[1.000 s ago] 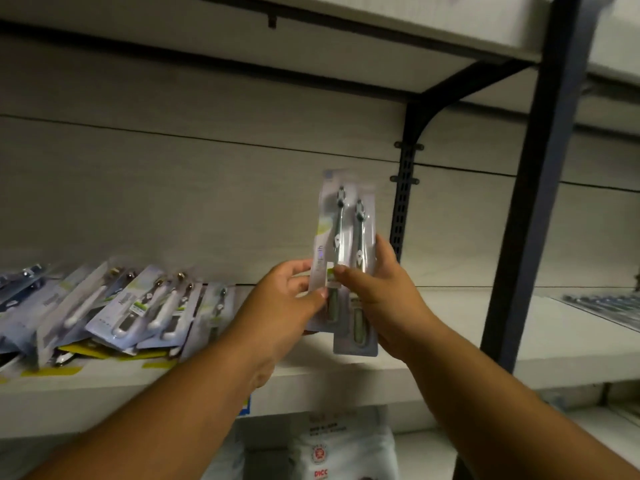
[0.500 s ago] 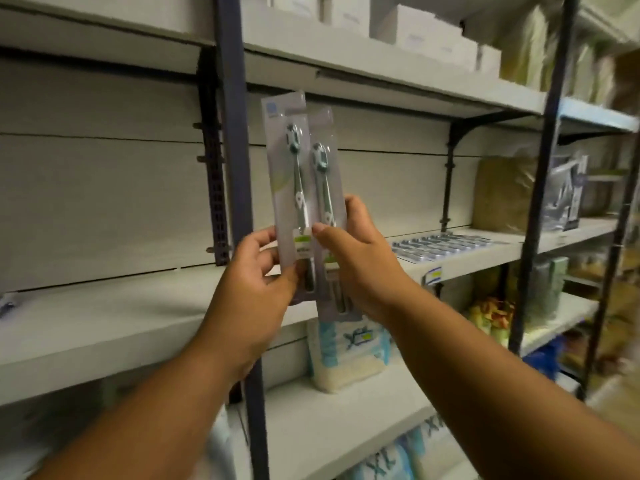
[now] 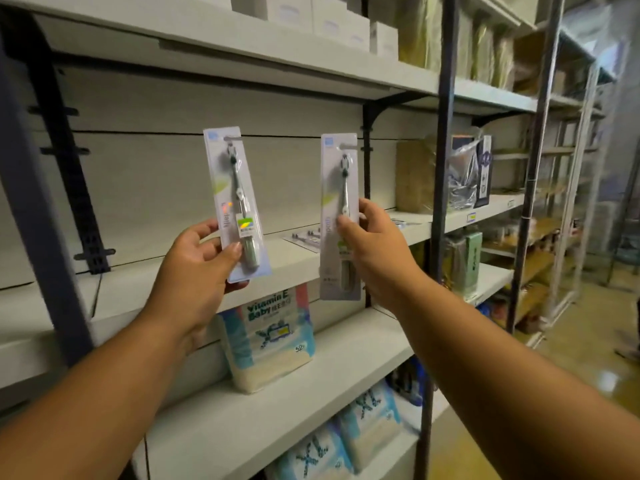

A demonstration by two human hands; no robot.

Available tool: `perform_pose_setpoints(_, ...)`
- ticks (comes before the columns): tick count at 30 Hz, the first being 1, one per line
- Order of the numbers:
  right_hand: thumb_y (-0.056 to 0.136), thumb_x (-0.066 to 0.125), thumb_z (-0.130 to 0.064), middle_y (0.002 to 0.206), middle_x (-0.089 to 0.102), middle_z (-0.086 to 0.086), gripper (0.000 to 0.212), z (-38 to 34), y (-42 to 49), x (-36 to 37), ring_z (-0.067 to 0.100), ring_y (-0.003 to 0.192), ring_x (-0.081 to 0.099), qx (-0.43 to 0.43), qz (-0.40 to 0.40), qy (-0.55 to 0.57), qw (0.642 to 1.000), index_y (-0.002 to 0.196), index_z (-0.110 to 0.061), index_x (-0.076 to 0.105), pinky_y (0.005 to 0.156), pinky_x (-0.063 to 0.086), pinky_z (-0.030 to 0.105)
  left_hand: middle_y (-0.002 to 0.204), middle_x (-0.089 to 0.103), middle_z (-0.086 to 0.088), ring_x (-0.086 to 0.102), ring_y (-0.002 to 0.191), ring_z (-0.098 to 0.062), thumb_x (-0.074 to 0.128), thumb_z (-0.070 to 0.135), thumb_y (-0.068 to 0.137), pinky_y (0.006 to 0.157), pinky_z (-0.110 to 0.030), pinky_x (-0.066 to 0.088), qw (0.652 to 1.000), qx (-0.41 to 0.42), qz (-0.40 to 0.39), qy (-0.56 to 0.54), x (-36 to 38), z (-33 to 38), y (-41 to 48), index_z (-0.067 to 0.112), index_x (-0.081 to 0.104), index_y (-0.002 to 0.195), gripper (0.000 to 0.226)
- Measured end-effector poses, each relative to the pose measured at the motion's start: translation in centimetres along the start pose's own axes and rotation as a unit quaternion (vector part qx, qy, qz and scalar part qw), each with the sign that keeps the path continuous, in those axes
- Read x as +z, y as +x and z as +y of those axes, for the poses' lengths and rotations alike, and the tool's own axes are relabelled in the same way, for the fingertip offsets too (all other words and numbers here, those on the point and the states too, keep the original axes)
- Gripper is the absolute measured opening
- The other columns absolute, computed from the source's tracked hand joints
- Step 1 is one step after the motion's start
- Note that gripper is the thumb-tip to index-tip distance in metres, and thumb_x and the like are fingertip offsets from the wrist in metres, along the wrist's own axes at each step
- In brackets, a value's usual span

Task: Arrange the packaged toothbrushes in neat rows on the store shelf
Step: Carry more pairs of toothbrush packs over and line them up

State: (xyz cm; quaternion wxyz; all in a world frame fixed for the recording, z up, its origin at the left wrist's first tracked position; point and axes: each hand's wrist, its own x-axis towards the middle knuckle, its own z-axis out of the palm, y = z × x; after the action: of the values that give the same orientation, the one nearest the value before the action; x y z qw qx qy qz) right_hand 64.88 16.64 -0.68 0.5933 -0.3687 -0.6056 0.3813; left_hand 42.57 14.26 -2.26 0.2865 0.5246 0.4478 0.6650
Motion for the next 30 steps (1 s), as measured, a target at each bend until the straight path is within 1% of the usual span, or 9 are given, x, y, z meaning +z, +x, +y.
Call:
perform_pose_setpoints(5,0.103,0.056,-0.025,0.111,0.070,-0.002,0.020,1.4,3.4,0.4,0.015,0.100,0.068,-0.012,-0.013,-0.006,1.000,0.122,-0.028,0.058,0.076,0.056,0.035,0.115,0.075,0.003,0.074,0.096,-0.017,0.062,0.012,0.098,0.079,-0.043,0.060,1.000,0.017,-0.009,0.024,0.3,-2.2,3.3,0.022,0.049,0.137,0.042)
perform_pose_setpoints(7,0.103,0.056,-0.025,0.112,0.070,-0.001,0.021,1.9,5.5,1.2,0.019,0.103,0.068,-0.009,-0.010,-0.012,1.000,0.123,-0.024,0.060,0.080,0.059,0.040,0.115,0.074,0.004,0.074,0.097,-0.015,0.062,0.013,0.098,0.082,-0.043,0.060,0.999,0.025,-0.006,0.019,0.0,-3.3,5.0,0.022,0.048,0.138,0.043)
perform_pose_setpoints(10,0.102,0.058,-0.025,0.112,0.072,0.002,0.026,2.4,9.2,2.5,0.023,0.106,0.069,-0.007,0.003,-0.022,1.000,0.125,-0.015,0.063,0.093,0.058,0.049,0.116,0.073,0.003,0.074,0.094,-0.013,0.060,0.010,0.099,0.071,-0.034,0.061,1.000,0.023,-0.004,-0.011,-0.3,-4.1,8.2,0.018,0.048,0.138,0.042)
perform_pose_setpoints(13,0.101,0.059,-0.024,0.103,0.074,0.003,0.023,2.5,13.2,3.7,0.020,0.099,0.072,-0.003,0.007,-0.048,0.999,0.118,-0.010,0.067,0.093,0.059,0.042,0.114,0.074,0.003,0.074,0.093,-0.014,0.060,0.009,0.099,0.066,-0.031,0.060,1.000,0.018,0.002,-0.014,-0.4,-4.8,12.1,0.017,0.048,0.135,0.040)
perform_pose_setpoints(17,0.100,0.062,-0.025,0.105,0.073,0.007,0.026,3.4,18.1,4.3,0.021,0.099,0.072,0.015,0.014,-0.063,0.998,0.118,-0.007,0.067,0.090,0.060,0.036,0.109,0.075,0.004,0.075,0.090,-0.014,0.062,0.008,0.097,0.065,-0.033,0.059,1.000,0.019,0.009,-0.021,-0.2,-5.9,17.1,0.016,0.051,0.129,0.035)
perform_pose_setpoints(20,0.100,0.062,-0.026,0.102,0.068,0.010,0.024,5.3,21.2,5.0,0.022,0.094,0.068,0.056,-0.010,-0.077,0.995,0.114,-0.007,0.067,0.090,0.060,0.036,0.102,0.077,0.005,0.075,0.085,-0.012,0.060,0.005,0.096,0.061,-0.030,0.058,0.999,-0.023,0.019,-0.039,-0.4,-7.0,19.1,0.017,0.057,0.123,0.029)
perform_pose_setpoints(23,0.100,0.062,-0.020,0.098,0.069,0.009,0.014,7.1,23.9,5.6,0.019,0.084,0.067,0.101,-0.054,-0.111,0.987,0.108,-0.009,0.067,0.082,0.060,0.031,0.097,0.076,-0.001,0.074,0.075,-0.012,0.055,0.000,0.096,0.056,-0.025,0.056,0.994,-0.090,0.014,-0.053,-1.0,-8.0,20.3,0.014,0.064,0.118,0.027)
perform_pose_setpoints(27,0.097,0.067,-0.016,0.114,0.071,0.016,0.027,10.2,27.3,6.7,0.023,0.091,0.069,0.136,-0.107,-0.161,0.972,0.123,-0.011,0.062,0.084,0.061,0.035,0.093,0.073,-0.005,0.069,0.068,-0.012,0.055,-0.001,0.095,0.052,-0.021,0.050,0.989,-0.135,0.056,-0.030,-0.8,-9.0,21.4,0.013,0.065,0.111,0.023)
perform_pose_setpoints(30,0.093,0.072,-0.016,0.107,0.071,0.014,0.056,12.7,29.1,7.3,0.022,0.085,0.074,0.130,-0.157,-0.212,0.956,0.144,-0.015,0.049,0.066,0.062,0.029,0.084,0.071,-0.002,0.064,0.065,-0.012,0.056,-0.002,0.093,0.054,-0.022,0.043,0.985,-0.154,0.072,0.003,0.7,-9.8,22.0,0.017,0.067,0.100,0.023)
